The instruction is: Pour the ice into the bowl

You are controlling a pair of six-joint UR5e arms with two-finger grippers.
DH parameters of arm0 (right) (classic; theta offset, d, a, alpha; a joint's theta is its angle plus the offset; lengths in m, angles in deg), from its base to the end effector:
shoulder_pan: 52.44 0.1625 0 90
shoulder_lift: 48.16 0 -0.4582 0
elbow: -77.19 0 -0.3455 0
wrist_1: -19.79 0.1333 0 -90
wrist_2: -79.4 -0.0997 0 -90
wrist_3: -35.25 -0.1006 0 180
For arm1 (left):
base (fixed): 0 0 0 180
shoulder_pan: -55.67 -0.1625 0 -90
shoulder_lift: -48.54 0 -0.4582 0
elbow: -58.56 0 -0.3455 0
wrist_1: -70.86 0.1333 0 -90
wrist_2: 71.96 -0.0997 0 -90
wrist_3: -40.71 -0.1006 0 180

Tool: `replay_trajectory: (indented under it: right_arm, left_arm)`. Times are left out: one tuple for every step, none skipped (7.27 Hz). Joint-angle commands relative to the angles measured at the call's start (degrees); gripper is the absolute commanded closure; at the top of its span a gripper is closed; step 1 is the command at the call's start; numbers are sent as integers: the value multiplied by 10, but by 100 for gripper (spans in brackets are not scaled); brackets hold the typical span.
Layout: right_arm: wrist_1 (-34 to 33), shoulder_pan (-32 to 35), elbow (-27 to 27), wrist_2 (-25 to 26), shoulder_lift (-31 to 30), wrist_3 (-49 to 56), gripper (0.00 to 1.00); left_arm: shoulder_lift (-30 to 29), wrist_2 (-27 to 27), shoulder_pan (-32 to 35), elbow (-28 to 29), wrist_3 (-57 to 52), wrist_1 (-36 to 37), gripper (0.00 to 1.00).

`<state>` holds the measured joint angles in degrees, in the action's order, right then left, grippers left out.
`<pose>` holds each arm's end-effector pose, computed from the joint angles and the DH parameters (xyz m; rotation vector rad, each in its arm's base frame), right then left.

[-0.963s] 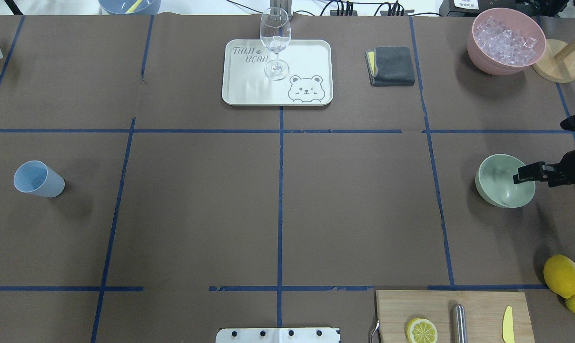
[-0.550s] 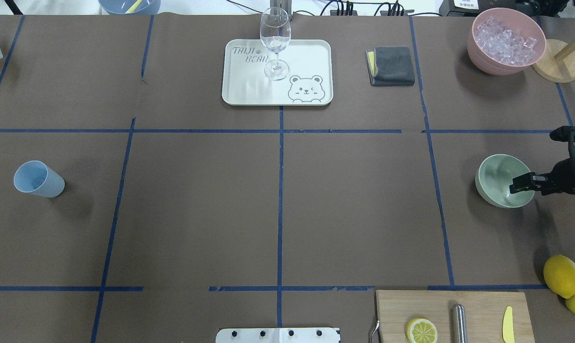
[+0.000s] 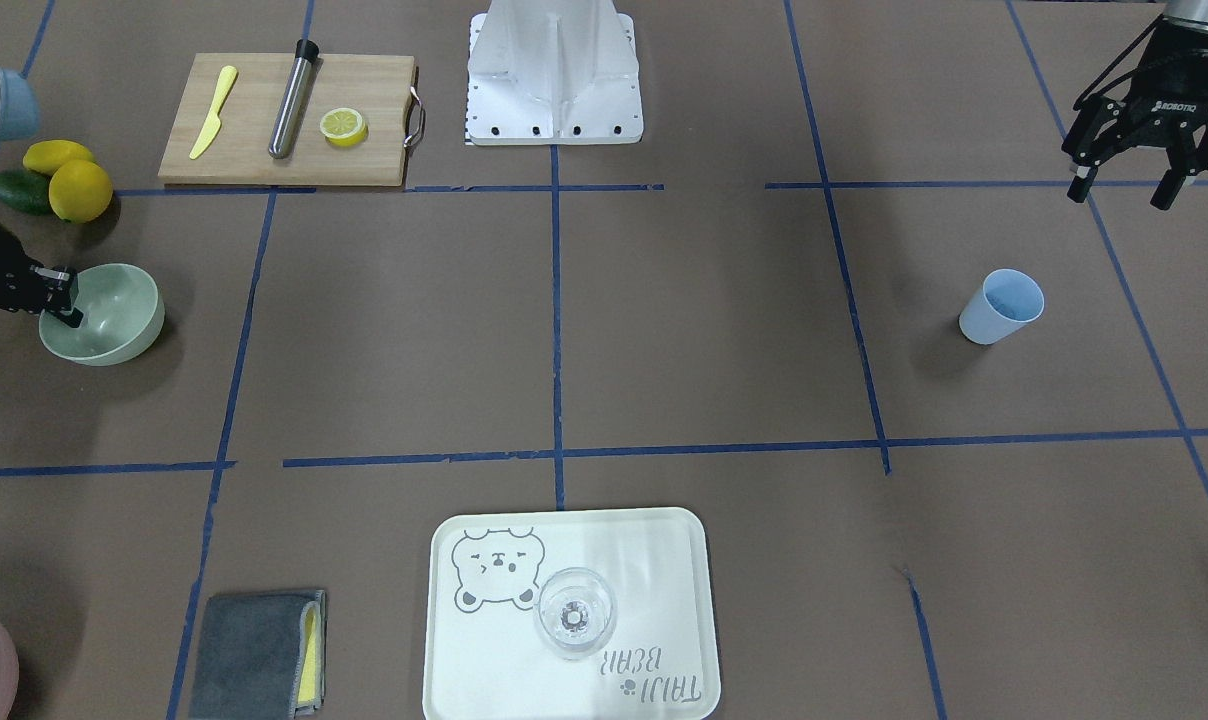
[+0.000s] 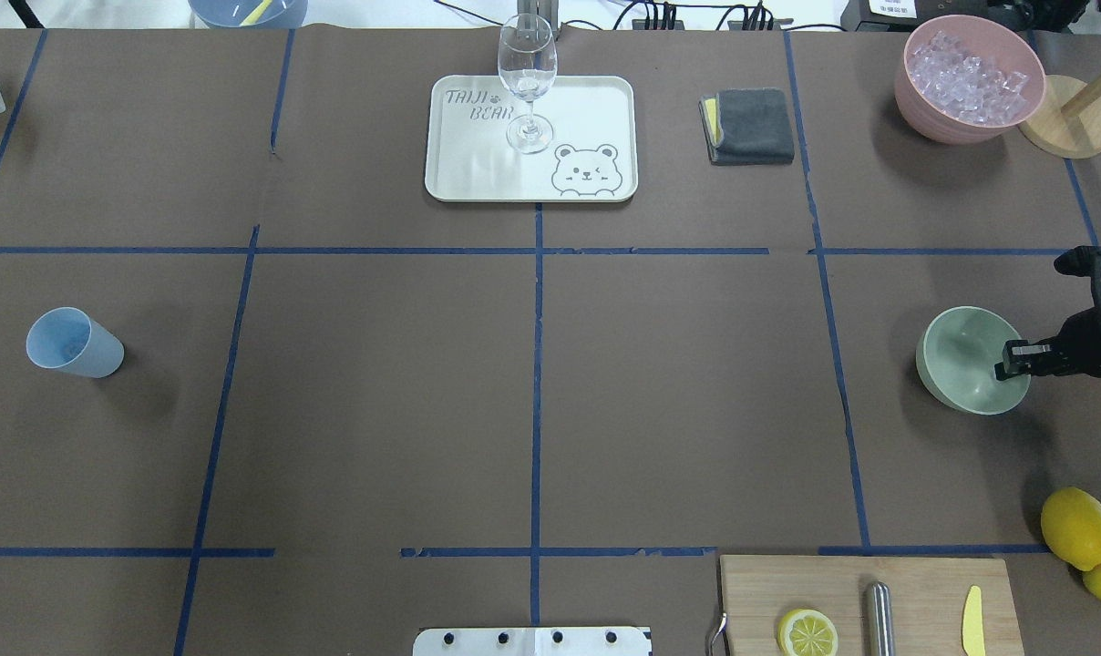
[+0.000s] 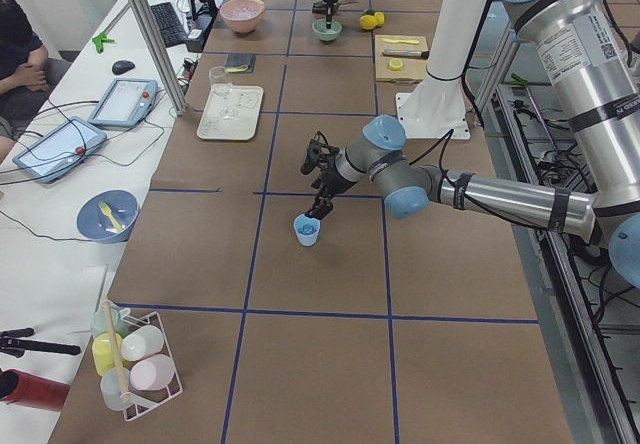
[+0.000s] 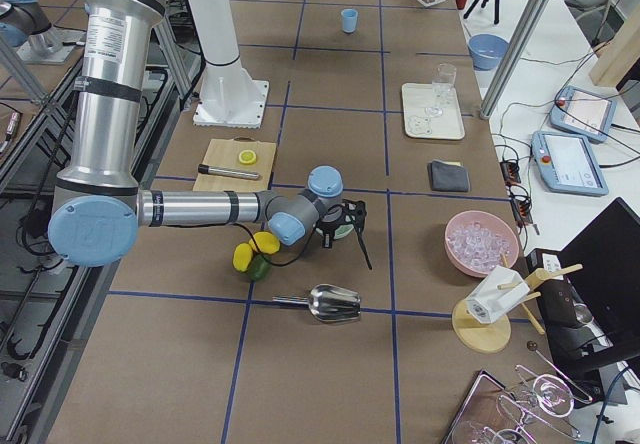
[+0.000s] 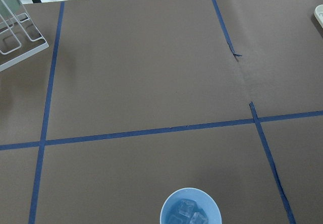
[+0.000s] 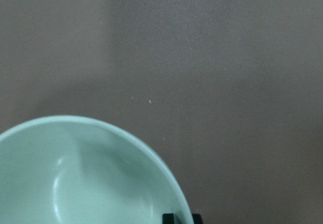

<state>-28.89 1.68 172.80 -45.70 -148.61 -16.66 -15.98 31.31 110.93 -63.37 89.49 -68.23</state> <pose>-0.1676 -0.3604 0.6492 0.0340 -0.8523 0.0677 0.0709 -0.2956 0.5105 0.5778 0.8016 -0.1125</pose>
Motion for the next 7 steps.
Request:
replay_trajectory:
  right_arm:
    - [-2,36,16,-57,0,0,100]
    - [-7,59,25,-106,10,-4,100]
    - [-30,64,42,-123,34,-9,100]
    - [-77,64,60,-127,88,-58,100]
    - [-114,49,73,-129,147,-108,100]
    - [-148,2,78,-118,215,-179,100]
    - [-171,-46,77,-91,266,-225,100]
  left_arm:
    - [1,-50,-55,-1,49,-16,0]
    - [1,-82,-80,-1,60,-17,1]
    - [15,-115,-100,-1,66,-33,1]
    - [47,-145,-122,0,75,-84,1]
    - [65,-182,-140,1,85,-104,1]
    - [69,-237,-182,2,119,-105,1]
    - [69,-286,-224,5,156,-105,1]
